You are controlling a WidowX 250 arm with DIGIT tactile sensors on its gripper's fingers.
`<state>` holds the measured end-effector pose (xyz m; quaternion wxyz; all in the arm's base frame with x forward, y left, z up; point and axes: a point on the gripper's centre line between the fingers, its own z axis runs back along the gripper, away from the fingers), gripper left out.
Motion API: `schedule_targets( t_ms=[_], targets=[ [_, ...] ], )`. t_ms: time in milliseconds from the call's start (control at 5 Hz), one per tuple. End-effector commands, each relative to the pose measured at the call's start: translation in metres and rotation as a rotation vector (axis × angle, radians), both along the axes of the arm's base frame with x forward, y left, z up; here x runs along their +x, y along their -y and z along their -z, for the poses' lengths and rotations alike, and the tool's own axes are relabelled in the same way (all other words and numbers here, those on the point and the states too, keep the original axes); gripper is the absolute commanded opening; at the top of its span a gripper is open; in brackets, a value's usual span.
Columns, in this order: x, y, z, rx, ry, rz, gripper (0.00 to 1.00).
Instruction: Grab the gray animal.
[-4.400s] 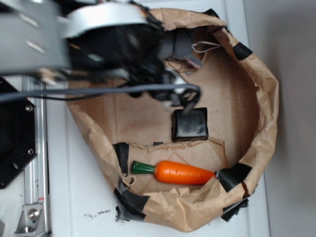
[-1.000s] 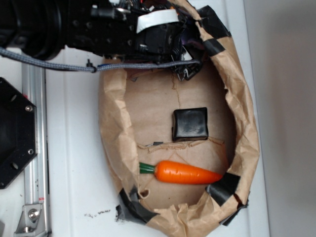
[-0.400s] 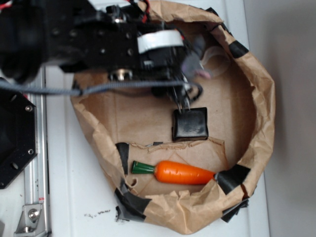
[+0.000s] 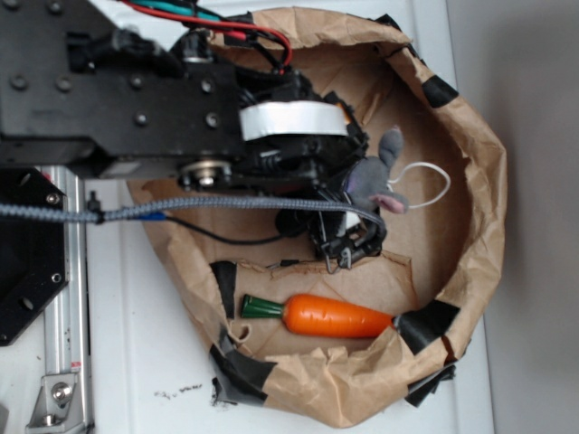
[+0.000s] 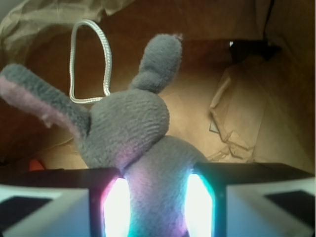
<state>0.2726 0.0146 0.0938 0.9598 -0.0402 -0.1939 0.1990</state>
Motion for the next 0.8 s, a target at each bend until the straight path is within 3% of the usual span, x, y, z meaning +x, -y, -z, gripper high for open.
schedule_targets(
  t_ms=[0, 200, 400, 600],
  targets=[
    [-0.011, -0.007, -0.044, 0.01, 0.043, -0.109, 0.0],
    [-0.033, -0.011, -0.078, 0.012, -0.035, -0.151, 0.0],
    [-0.041, -0.011, -0.078, 0.084, -0.098, -0.236, 0.0],
    [-0.035, -0.017, -0.073, 0.114, -0.089, -0.268, 0.0]
  ],
)
